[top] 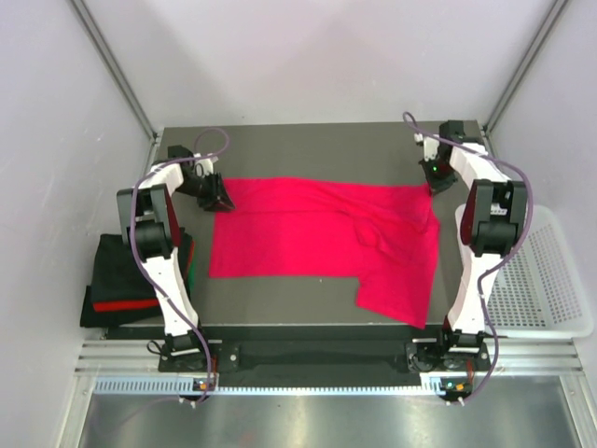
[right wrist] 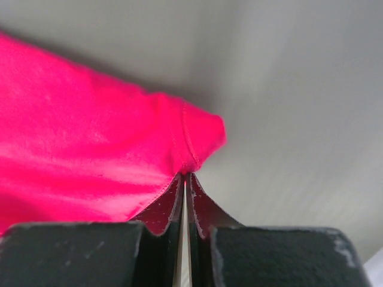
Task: Fold and stack the t-shirts
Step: Fold the tshirt
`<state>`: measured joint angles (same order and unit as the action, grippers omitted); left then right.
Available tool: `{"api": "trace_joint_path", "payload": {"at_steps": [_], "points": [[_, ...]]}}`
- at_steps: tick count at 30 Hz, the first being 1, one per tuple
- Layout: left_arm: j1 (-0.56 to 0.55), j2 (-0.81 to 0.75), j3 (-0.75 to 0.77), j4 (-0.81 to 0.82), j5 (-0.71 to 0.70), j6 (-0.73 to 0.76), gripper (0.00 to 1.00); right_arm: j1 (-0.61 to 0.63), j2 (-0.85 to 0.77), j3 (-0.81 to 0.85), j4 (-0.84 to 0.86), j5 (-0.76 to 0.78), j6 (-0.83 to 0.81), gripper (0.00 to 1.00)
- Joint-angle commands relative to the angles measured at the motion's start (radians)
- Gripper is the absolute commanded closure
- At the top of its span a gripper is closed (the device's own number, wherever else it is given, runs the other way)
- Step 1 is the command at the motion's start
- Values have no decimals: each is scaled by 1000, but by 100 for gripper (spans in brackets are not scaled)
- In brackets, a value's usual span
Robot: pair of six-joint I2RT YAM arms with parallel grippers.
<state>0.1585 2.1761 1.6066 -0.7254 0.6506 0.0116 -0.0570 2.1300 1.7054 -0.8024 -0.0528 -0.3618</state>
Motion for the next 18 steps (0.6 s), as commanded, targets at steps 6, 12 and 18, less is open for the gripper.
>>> {"api": "trace_joint_path", "payload": {"at_steps": [6, 12, 18], "points": [[1, 47, 7, 0, -163, 47, 65, -24, 77, 235, 42, -7, 43, 100], [3, 39, 32, 9, -217, 53, 66, -27, 149, 310, 31, 33, 30, 98], [4, -47, 29, 46, -206, 56, 67, -52, 130, 296, 75, 47, 55, 85]]}}
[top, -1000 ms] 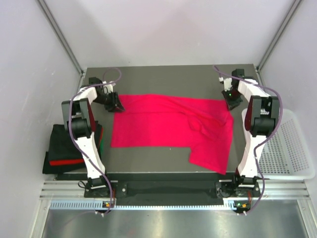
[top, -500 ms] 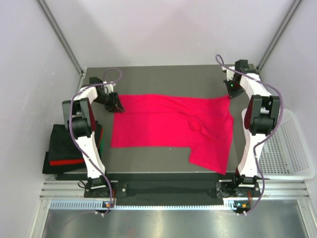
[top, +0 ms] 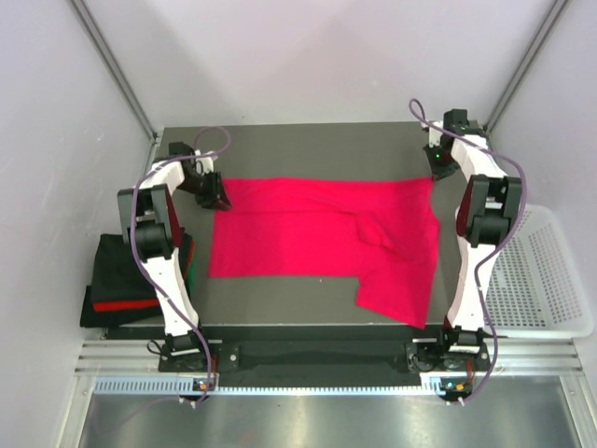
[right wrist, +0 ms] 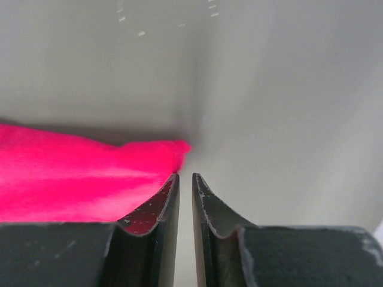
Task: Fold and stack the t-shirts
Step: Fold the tshirt
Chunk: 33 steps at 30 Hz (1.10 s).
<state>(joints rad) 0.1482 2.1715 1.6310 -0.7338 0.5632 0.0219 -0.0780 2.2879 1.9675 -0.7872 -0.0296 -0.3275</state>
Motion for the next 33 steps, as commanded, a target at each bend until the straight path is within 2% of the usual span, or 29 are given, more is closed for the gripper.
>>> {"api": "trace_joint_path", "payload": {"at_steps": [1, 4, 10, 15, 17, 24, 28, 33], "points": [[14, -59, 4, 66, -118, 46, 66, -32, -36, 31, 68, 22, 24, 85], [14, -87, 7, 74, -103, 39, 67, -45, -91, -11, 101, 23, 38, 78], [14, -173, -19, 89, -48, 29, 66, -48, -255, -165, 145, -9, 48, 70], [13, -182, -17, 94, -33, 32, 66, -39, -291, -258, 101, -213, 21, 69], [11, -159, 0, 82, -17, 38, 66, -32, -280, -297, 92, -277, 10, 68], [10, -26, 113, 54, 13, 13, 65, -12, -226, -294, 94, -329, -1, 64], [11, 57, 202, 40, 111, 4, 65, -5, -171, -231, 94, -340, 8, 65], [8, 197, 320, -21, 144, -20, 65, 6, -65, -150, 71, -303, 11, 65]]}}
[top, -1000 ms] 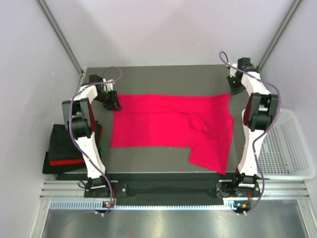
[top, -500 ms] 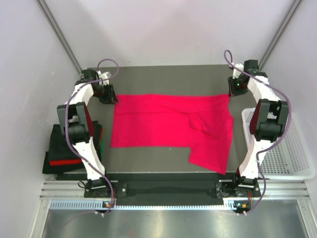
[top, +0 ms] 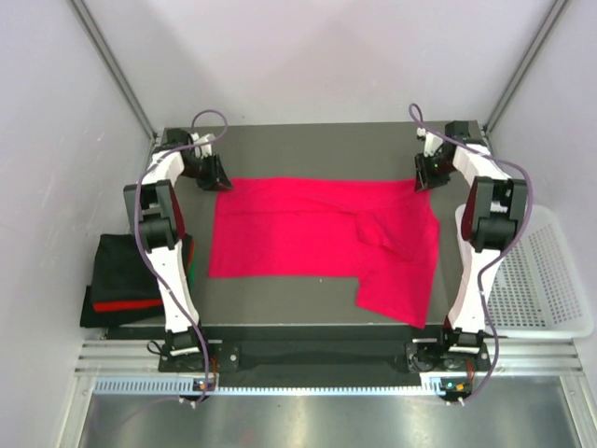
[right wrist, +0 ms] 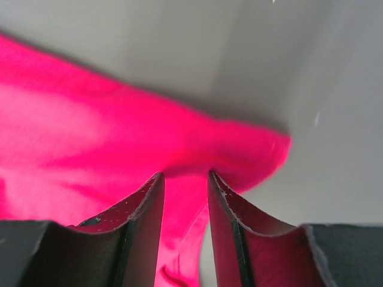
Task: Fold and stack the t-shirts
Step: Fold the tshirt
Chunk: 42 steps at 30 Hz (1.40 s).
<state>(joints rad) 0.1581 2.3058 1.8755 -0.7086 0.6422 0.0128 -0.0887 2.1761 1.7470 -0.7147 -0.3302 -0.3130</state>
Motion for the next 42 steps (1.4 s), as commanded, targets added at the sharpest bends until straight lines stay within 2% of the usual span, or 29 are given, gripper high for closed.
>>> {"api": "trace_joint_path", "payload": {"at_steps": [1, 5, 9, 13, 15, 21, 23, 24, 27, 30, 34, 38, 42], "points": [[-5, 81, 109, -58, 51, -11, 65, 18, 62, 95, -11, 8, -1, 65], [-6, 135, 155, -81, -37, -11, 65, 21, 132, 141, -12, 72, 11, 65], [-6, 184, 189, -26, -117, -10, 65, 20, 209, 232, -25, 141, 17, 64], [-8, 266, 334, -43, -124, -53, 66, 20, 290, 389, -57, 155, 37, 63], [-14, 302, 378, -48, -134, -45, 66, 20, 312, 417, -36, 164, 52, 62], [-37, 221, 402, 35, -173, -31, 67, 29, 280, 450, -19, 140, 54, 62], [-38, 152, 357, 84, -194, -48, 66, 29, 188, 393, 0, 144, 46, 61], [-40, 67, 332, 140, -197, -56, 66, 27, 148, 364, 26, 149, 45, 60], [-40, -113, 185, 217, -214, -86, 65, 29, -34, 182, 72, 166, 38, 59], [-49, -286, 75, 228, -182, -122, 64, 41, -228, 50, 103, 109, 14, 59], [-103, -486, -210, 213, -157, -78, 64, 138, -439, -204, 74, 30, -75, 60], [-154, -647, -410, 163, -194, 4, 64, 315, -538, -418, 109, 110, -141, 61], [-155, -828, -557, 120, -174, 35, 64, 368, -506, -468, 141, 148, -120, 61]]}}
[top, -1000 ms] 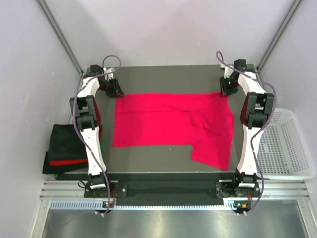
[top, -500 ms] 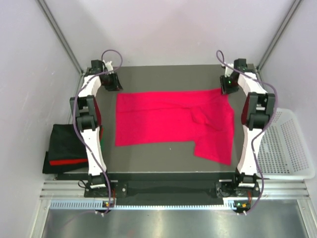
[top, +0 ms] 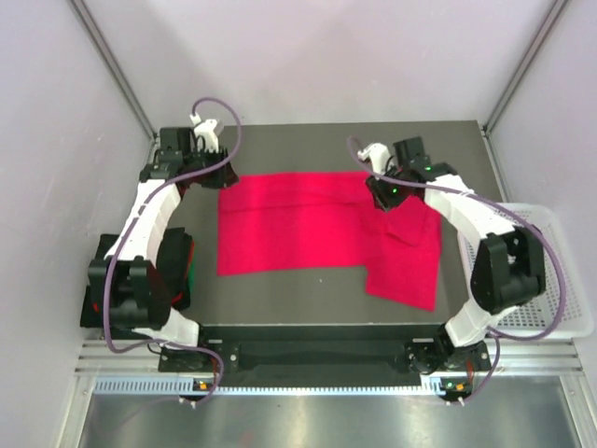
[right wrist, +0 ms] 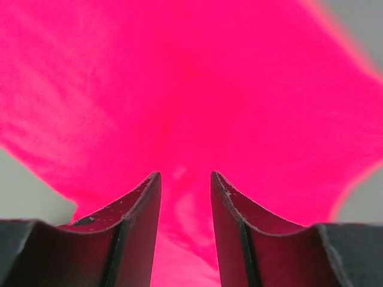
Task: Fold and stack the t-shirts
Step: Fold the tshirt
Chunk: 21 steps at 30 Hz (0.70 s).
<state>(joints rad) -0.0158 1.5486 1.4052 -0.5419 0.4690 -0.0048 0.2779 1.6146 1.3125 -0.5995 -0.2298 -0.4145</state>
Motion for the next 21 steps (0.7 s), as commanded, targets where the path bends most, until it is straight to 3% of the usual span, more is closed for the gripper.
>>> {"api": "trace_joint_path", "payload": {"at_steps": [1, 6, 12, 21], "points": [[20, -103, -106, -53, -6, 63, 64, 3, 71, -24, 23, 50, -12, 61], [-6, -283, -193, -113, -67, 92, 64, 12, 186, 62, -9, 66, -6, 61], [-1, -436, -308, -64, -174, 118, 62, 69, 235, 76, -16, 61, -15, 61], [8, -444, -334, -59, -171, 123, 62, 126, 249, 68, -5, 118, -23, 60]]}}
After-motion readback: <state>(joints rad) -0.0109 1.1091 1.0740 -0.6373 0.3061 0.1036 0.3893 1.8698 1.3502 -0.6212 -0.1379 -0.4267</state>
